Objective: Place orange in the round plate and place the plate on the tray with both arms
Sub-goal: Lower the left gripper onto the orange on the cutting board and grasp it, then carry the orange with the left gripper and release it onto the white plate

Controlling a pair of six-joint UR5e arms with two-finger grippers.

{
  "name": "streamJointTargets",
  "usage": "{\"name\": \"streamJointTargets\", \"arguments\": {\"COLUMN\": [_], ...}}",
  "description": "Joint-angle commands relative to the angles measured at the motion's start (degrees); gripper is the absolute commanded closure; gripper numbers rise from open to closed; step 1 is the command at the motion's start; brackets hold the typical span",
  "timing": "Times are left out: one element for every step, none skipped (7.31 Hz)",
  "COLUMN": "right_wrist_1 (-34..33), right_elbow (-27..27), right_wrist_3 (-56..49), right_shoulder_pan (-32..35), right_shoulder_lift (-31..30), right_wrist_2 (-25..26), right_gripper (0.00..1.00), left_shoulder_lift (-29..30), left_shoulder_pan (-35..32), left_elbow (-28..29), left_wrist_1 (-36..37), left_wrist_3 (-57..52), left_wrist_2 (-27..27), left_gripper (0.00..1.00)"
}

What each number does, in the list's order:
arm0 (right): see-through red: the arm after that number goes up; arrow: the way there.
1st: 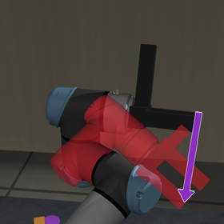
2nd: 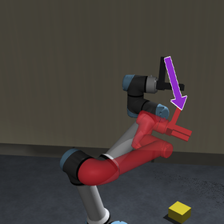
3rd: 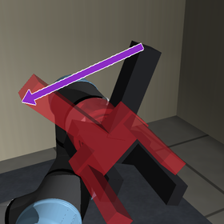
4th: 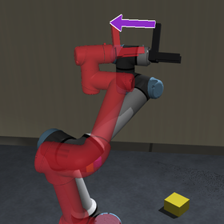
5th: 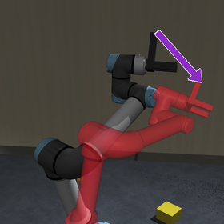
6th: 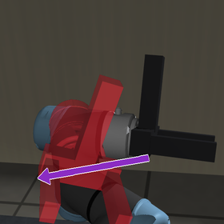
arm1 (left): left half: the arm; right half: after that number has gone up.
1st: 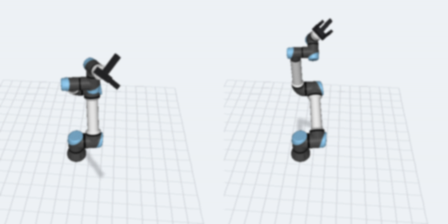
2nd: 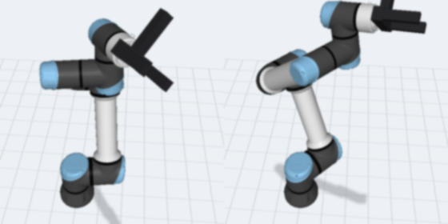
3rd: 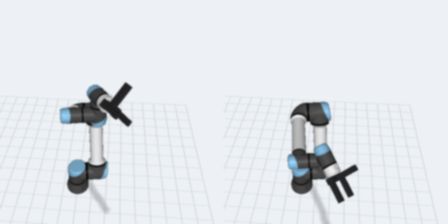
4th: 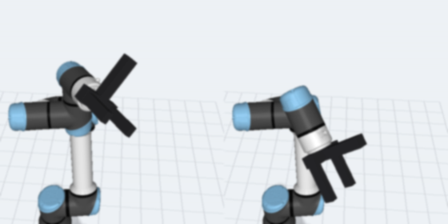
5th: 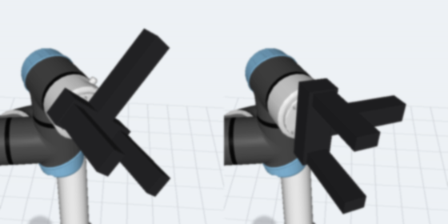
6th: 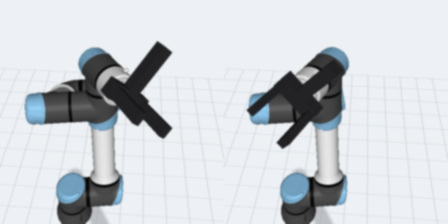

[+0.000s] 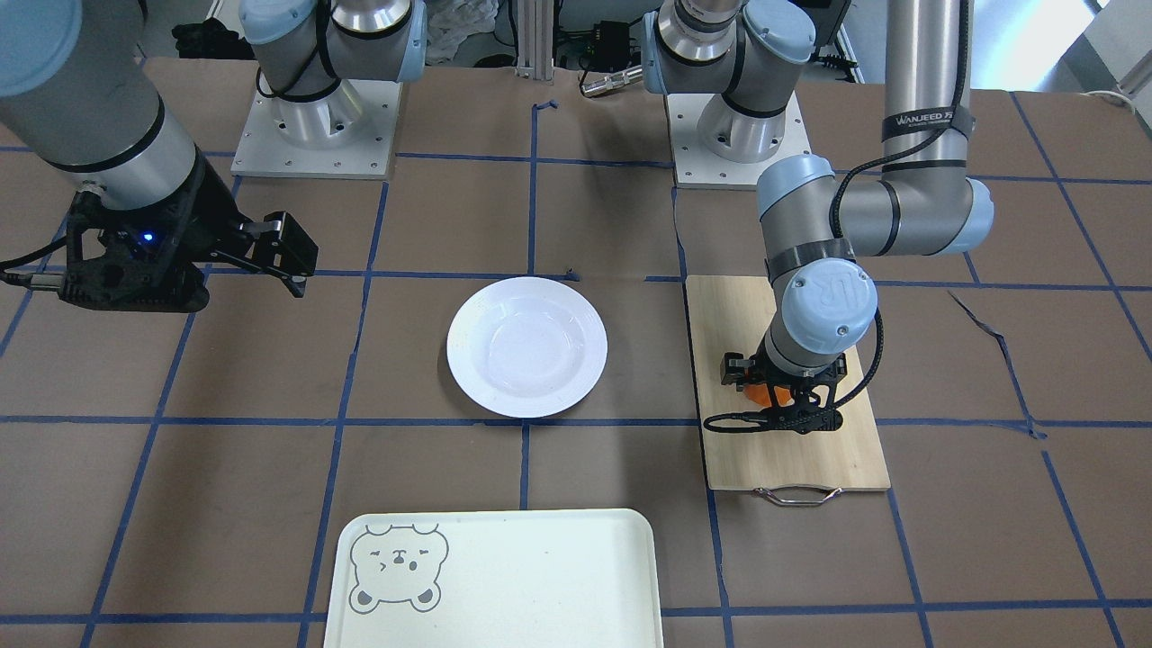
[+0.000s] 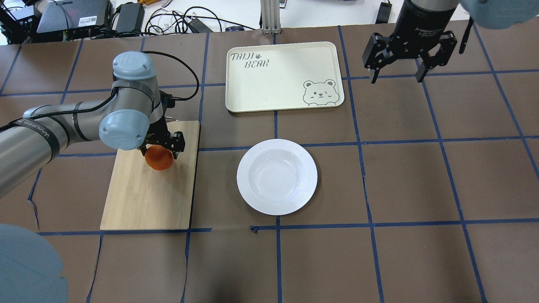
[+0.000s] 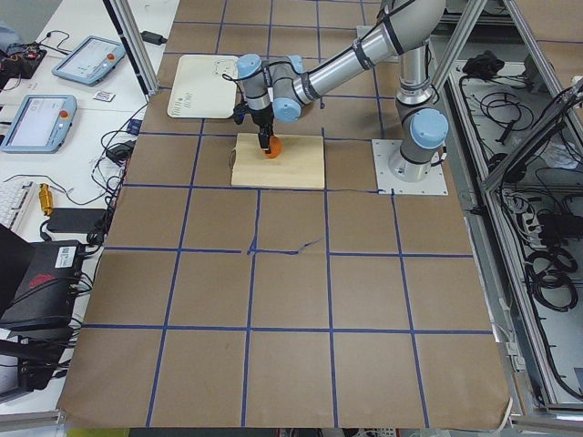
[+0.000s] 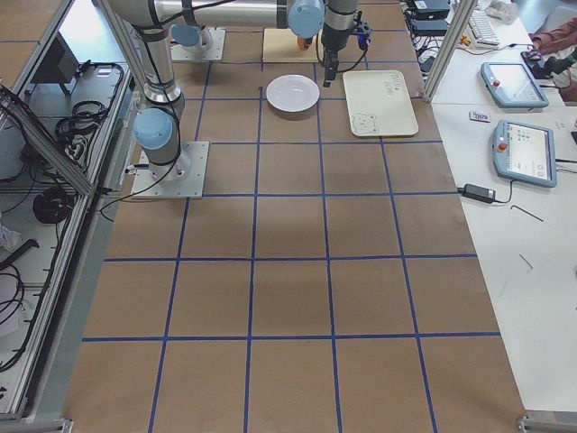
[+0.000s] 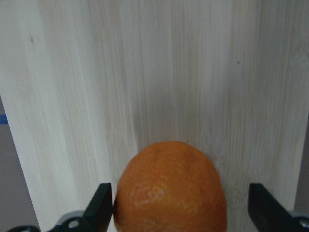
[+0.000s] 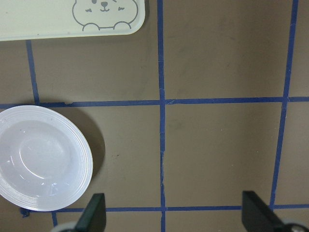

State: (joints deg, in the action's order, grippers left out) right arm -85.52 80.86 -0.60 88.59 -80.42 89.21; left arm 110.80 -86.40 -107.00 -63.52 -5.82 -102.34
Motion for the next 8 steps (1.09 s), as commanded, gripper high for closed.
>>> {"name": "streamJointTargets", "arguments": {"right_wrist_1": [0.0,0.0,0.0,0.0,0.0,0.0,0.0,0.0], "right_elbow": [0.0,0.0,0.0,0.0,0.0,0.0,0.0,0.0], "right_wrist_3": [-0.11,-0.19,0.15,0.16,0.07,-0.02,0.07,-0.02], "right_shoulder_pan": [0.0,0.0,0.0,0.0,0.0,0.0,0.0,-0.09], "right_shoulder_lift": [0.0,0.0,0.0,0.0,0.09,0.09,0.09,0.09], "right_wrist_2": [0.0,0.0,-0.08,0.0,0.0,0.0,0.0,0.09], "right_gripper": [0.0,0.0,0.0,0.0,0.0,0.0,0.0,0.0], "left_shoulder_lift": [0.11,-0.41,-1.28,-2.16,-3.04,-3.4,-3.14,-2.88], "left_shoulder_pan": [0.09,0.01,-1.04,-2.01,-4.19,-7.87,-12.69,-18.66], "left_elbow": [0.12,0.56,2.3,5.63,7.31,7.68,7.94,7.6], "left_wrist_1": [-0.28,-0.98,-4.38,-11.73,-15.37,-15.05,-14.01,-12.26], "left_wrist_3": [-0.5,-1.29,-1.29,-1.03,-0.16,5.42,17.04,24.03], "left_wrist_2": [0.29,0.47,1.17,6.48,9.76,11.7,12.42,12.43], "left_gripper": [0.74,0.93,0.93,0.93,0.93,0.93,0.92,0.92]}}
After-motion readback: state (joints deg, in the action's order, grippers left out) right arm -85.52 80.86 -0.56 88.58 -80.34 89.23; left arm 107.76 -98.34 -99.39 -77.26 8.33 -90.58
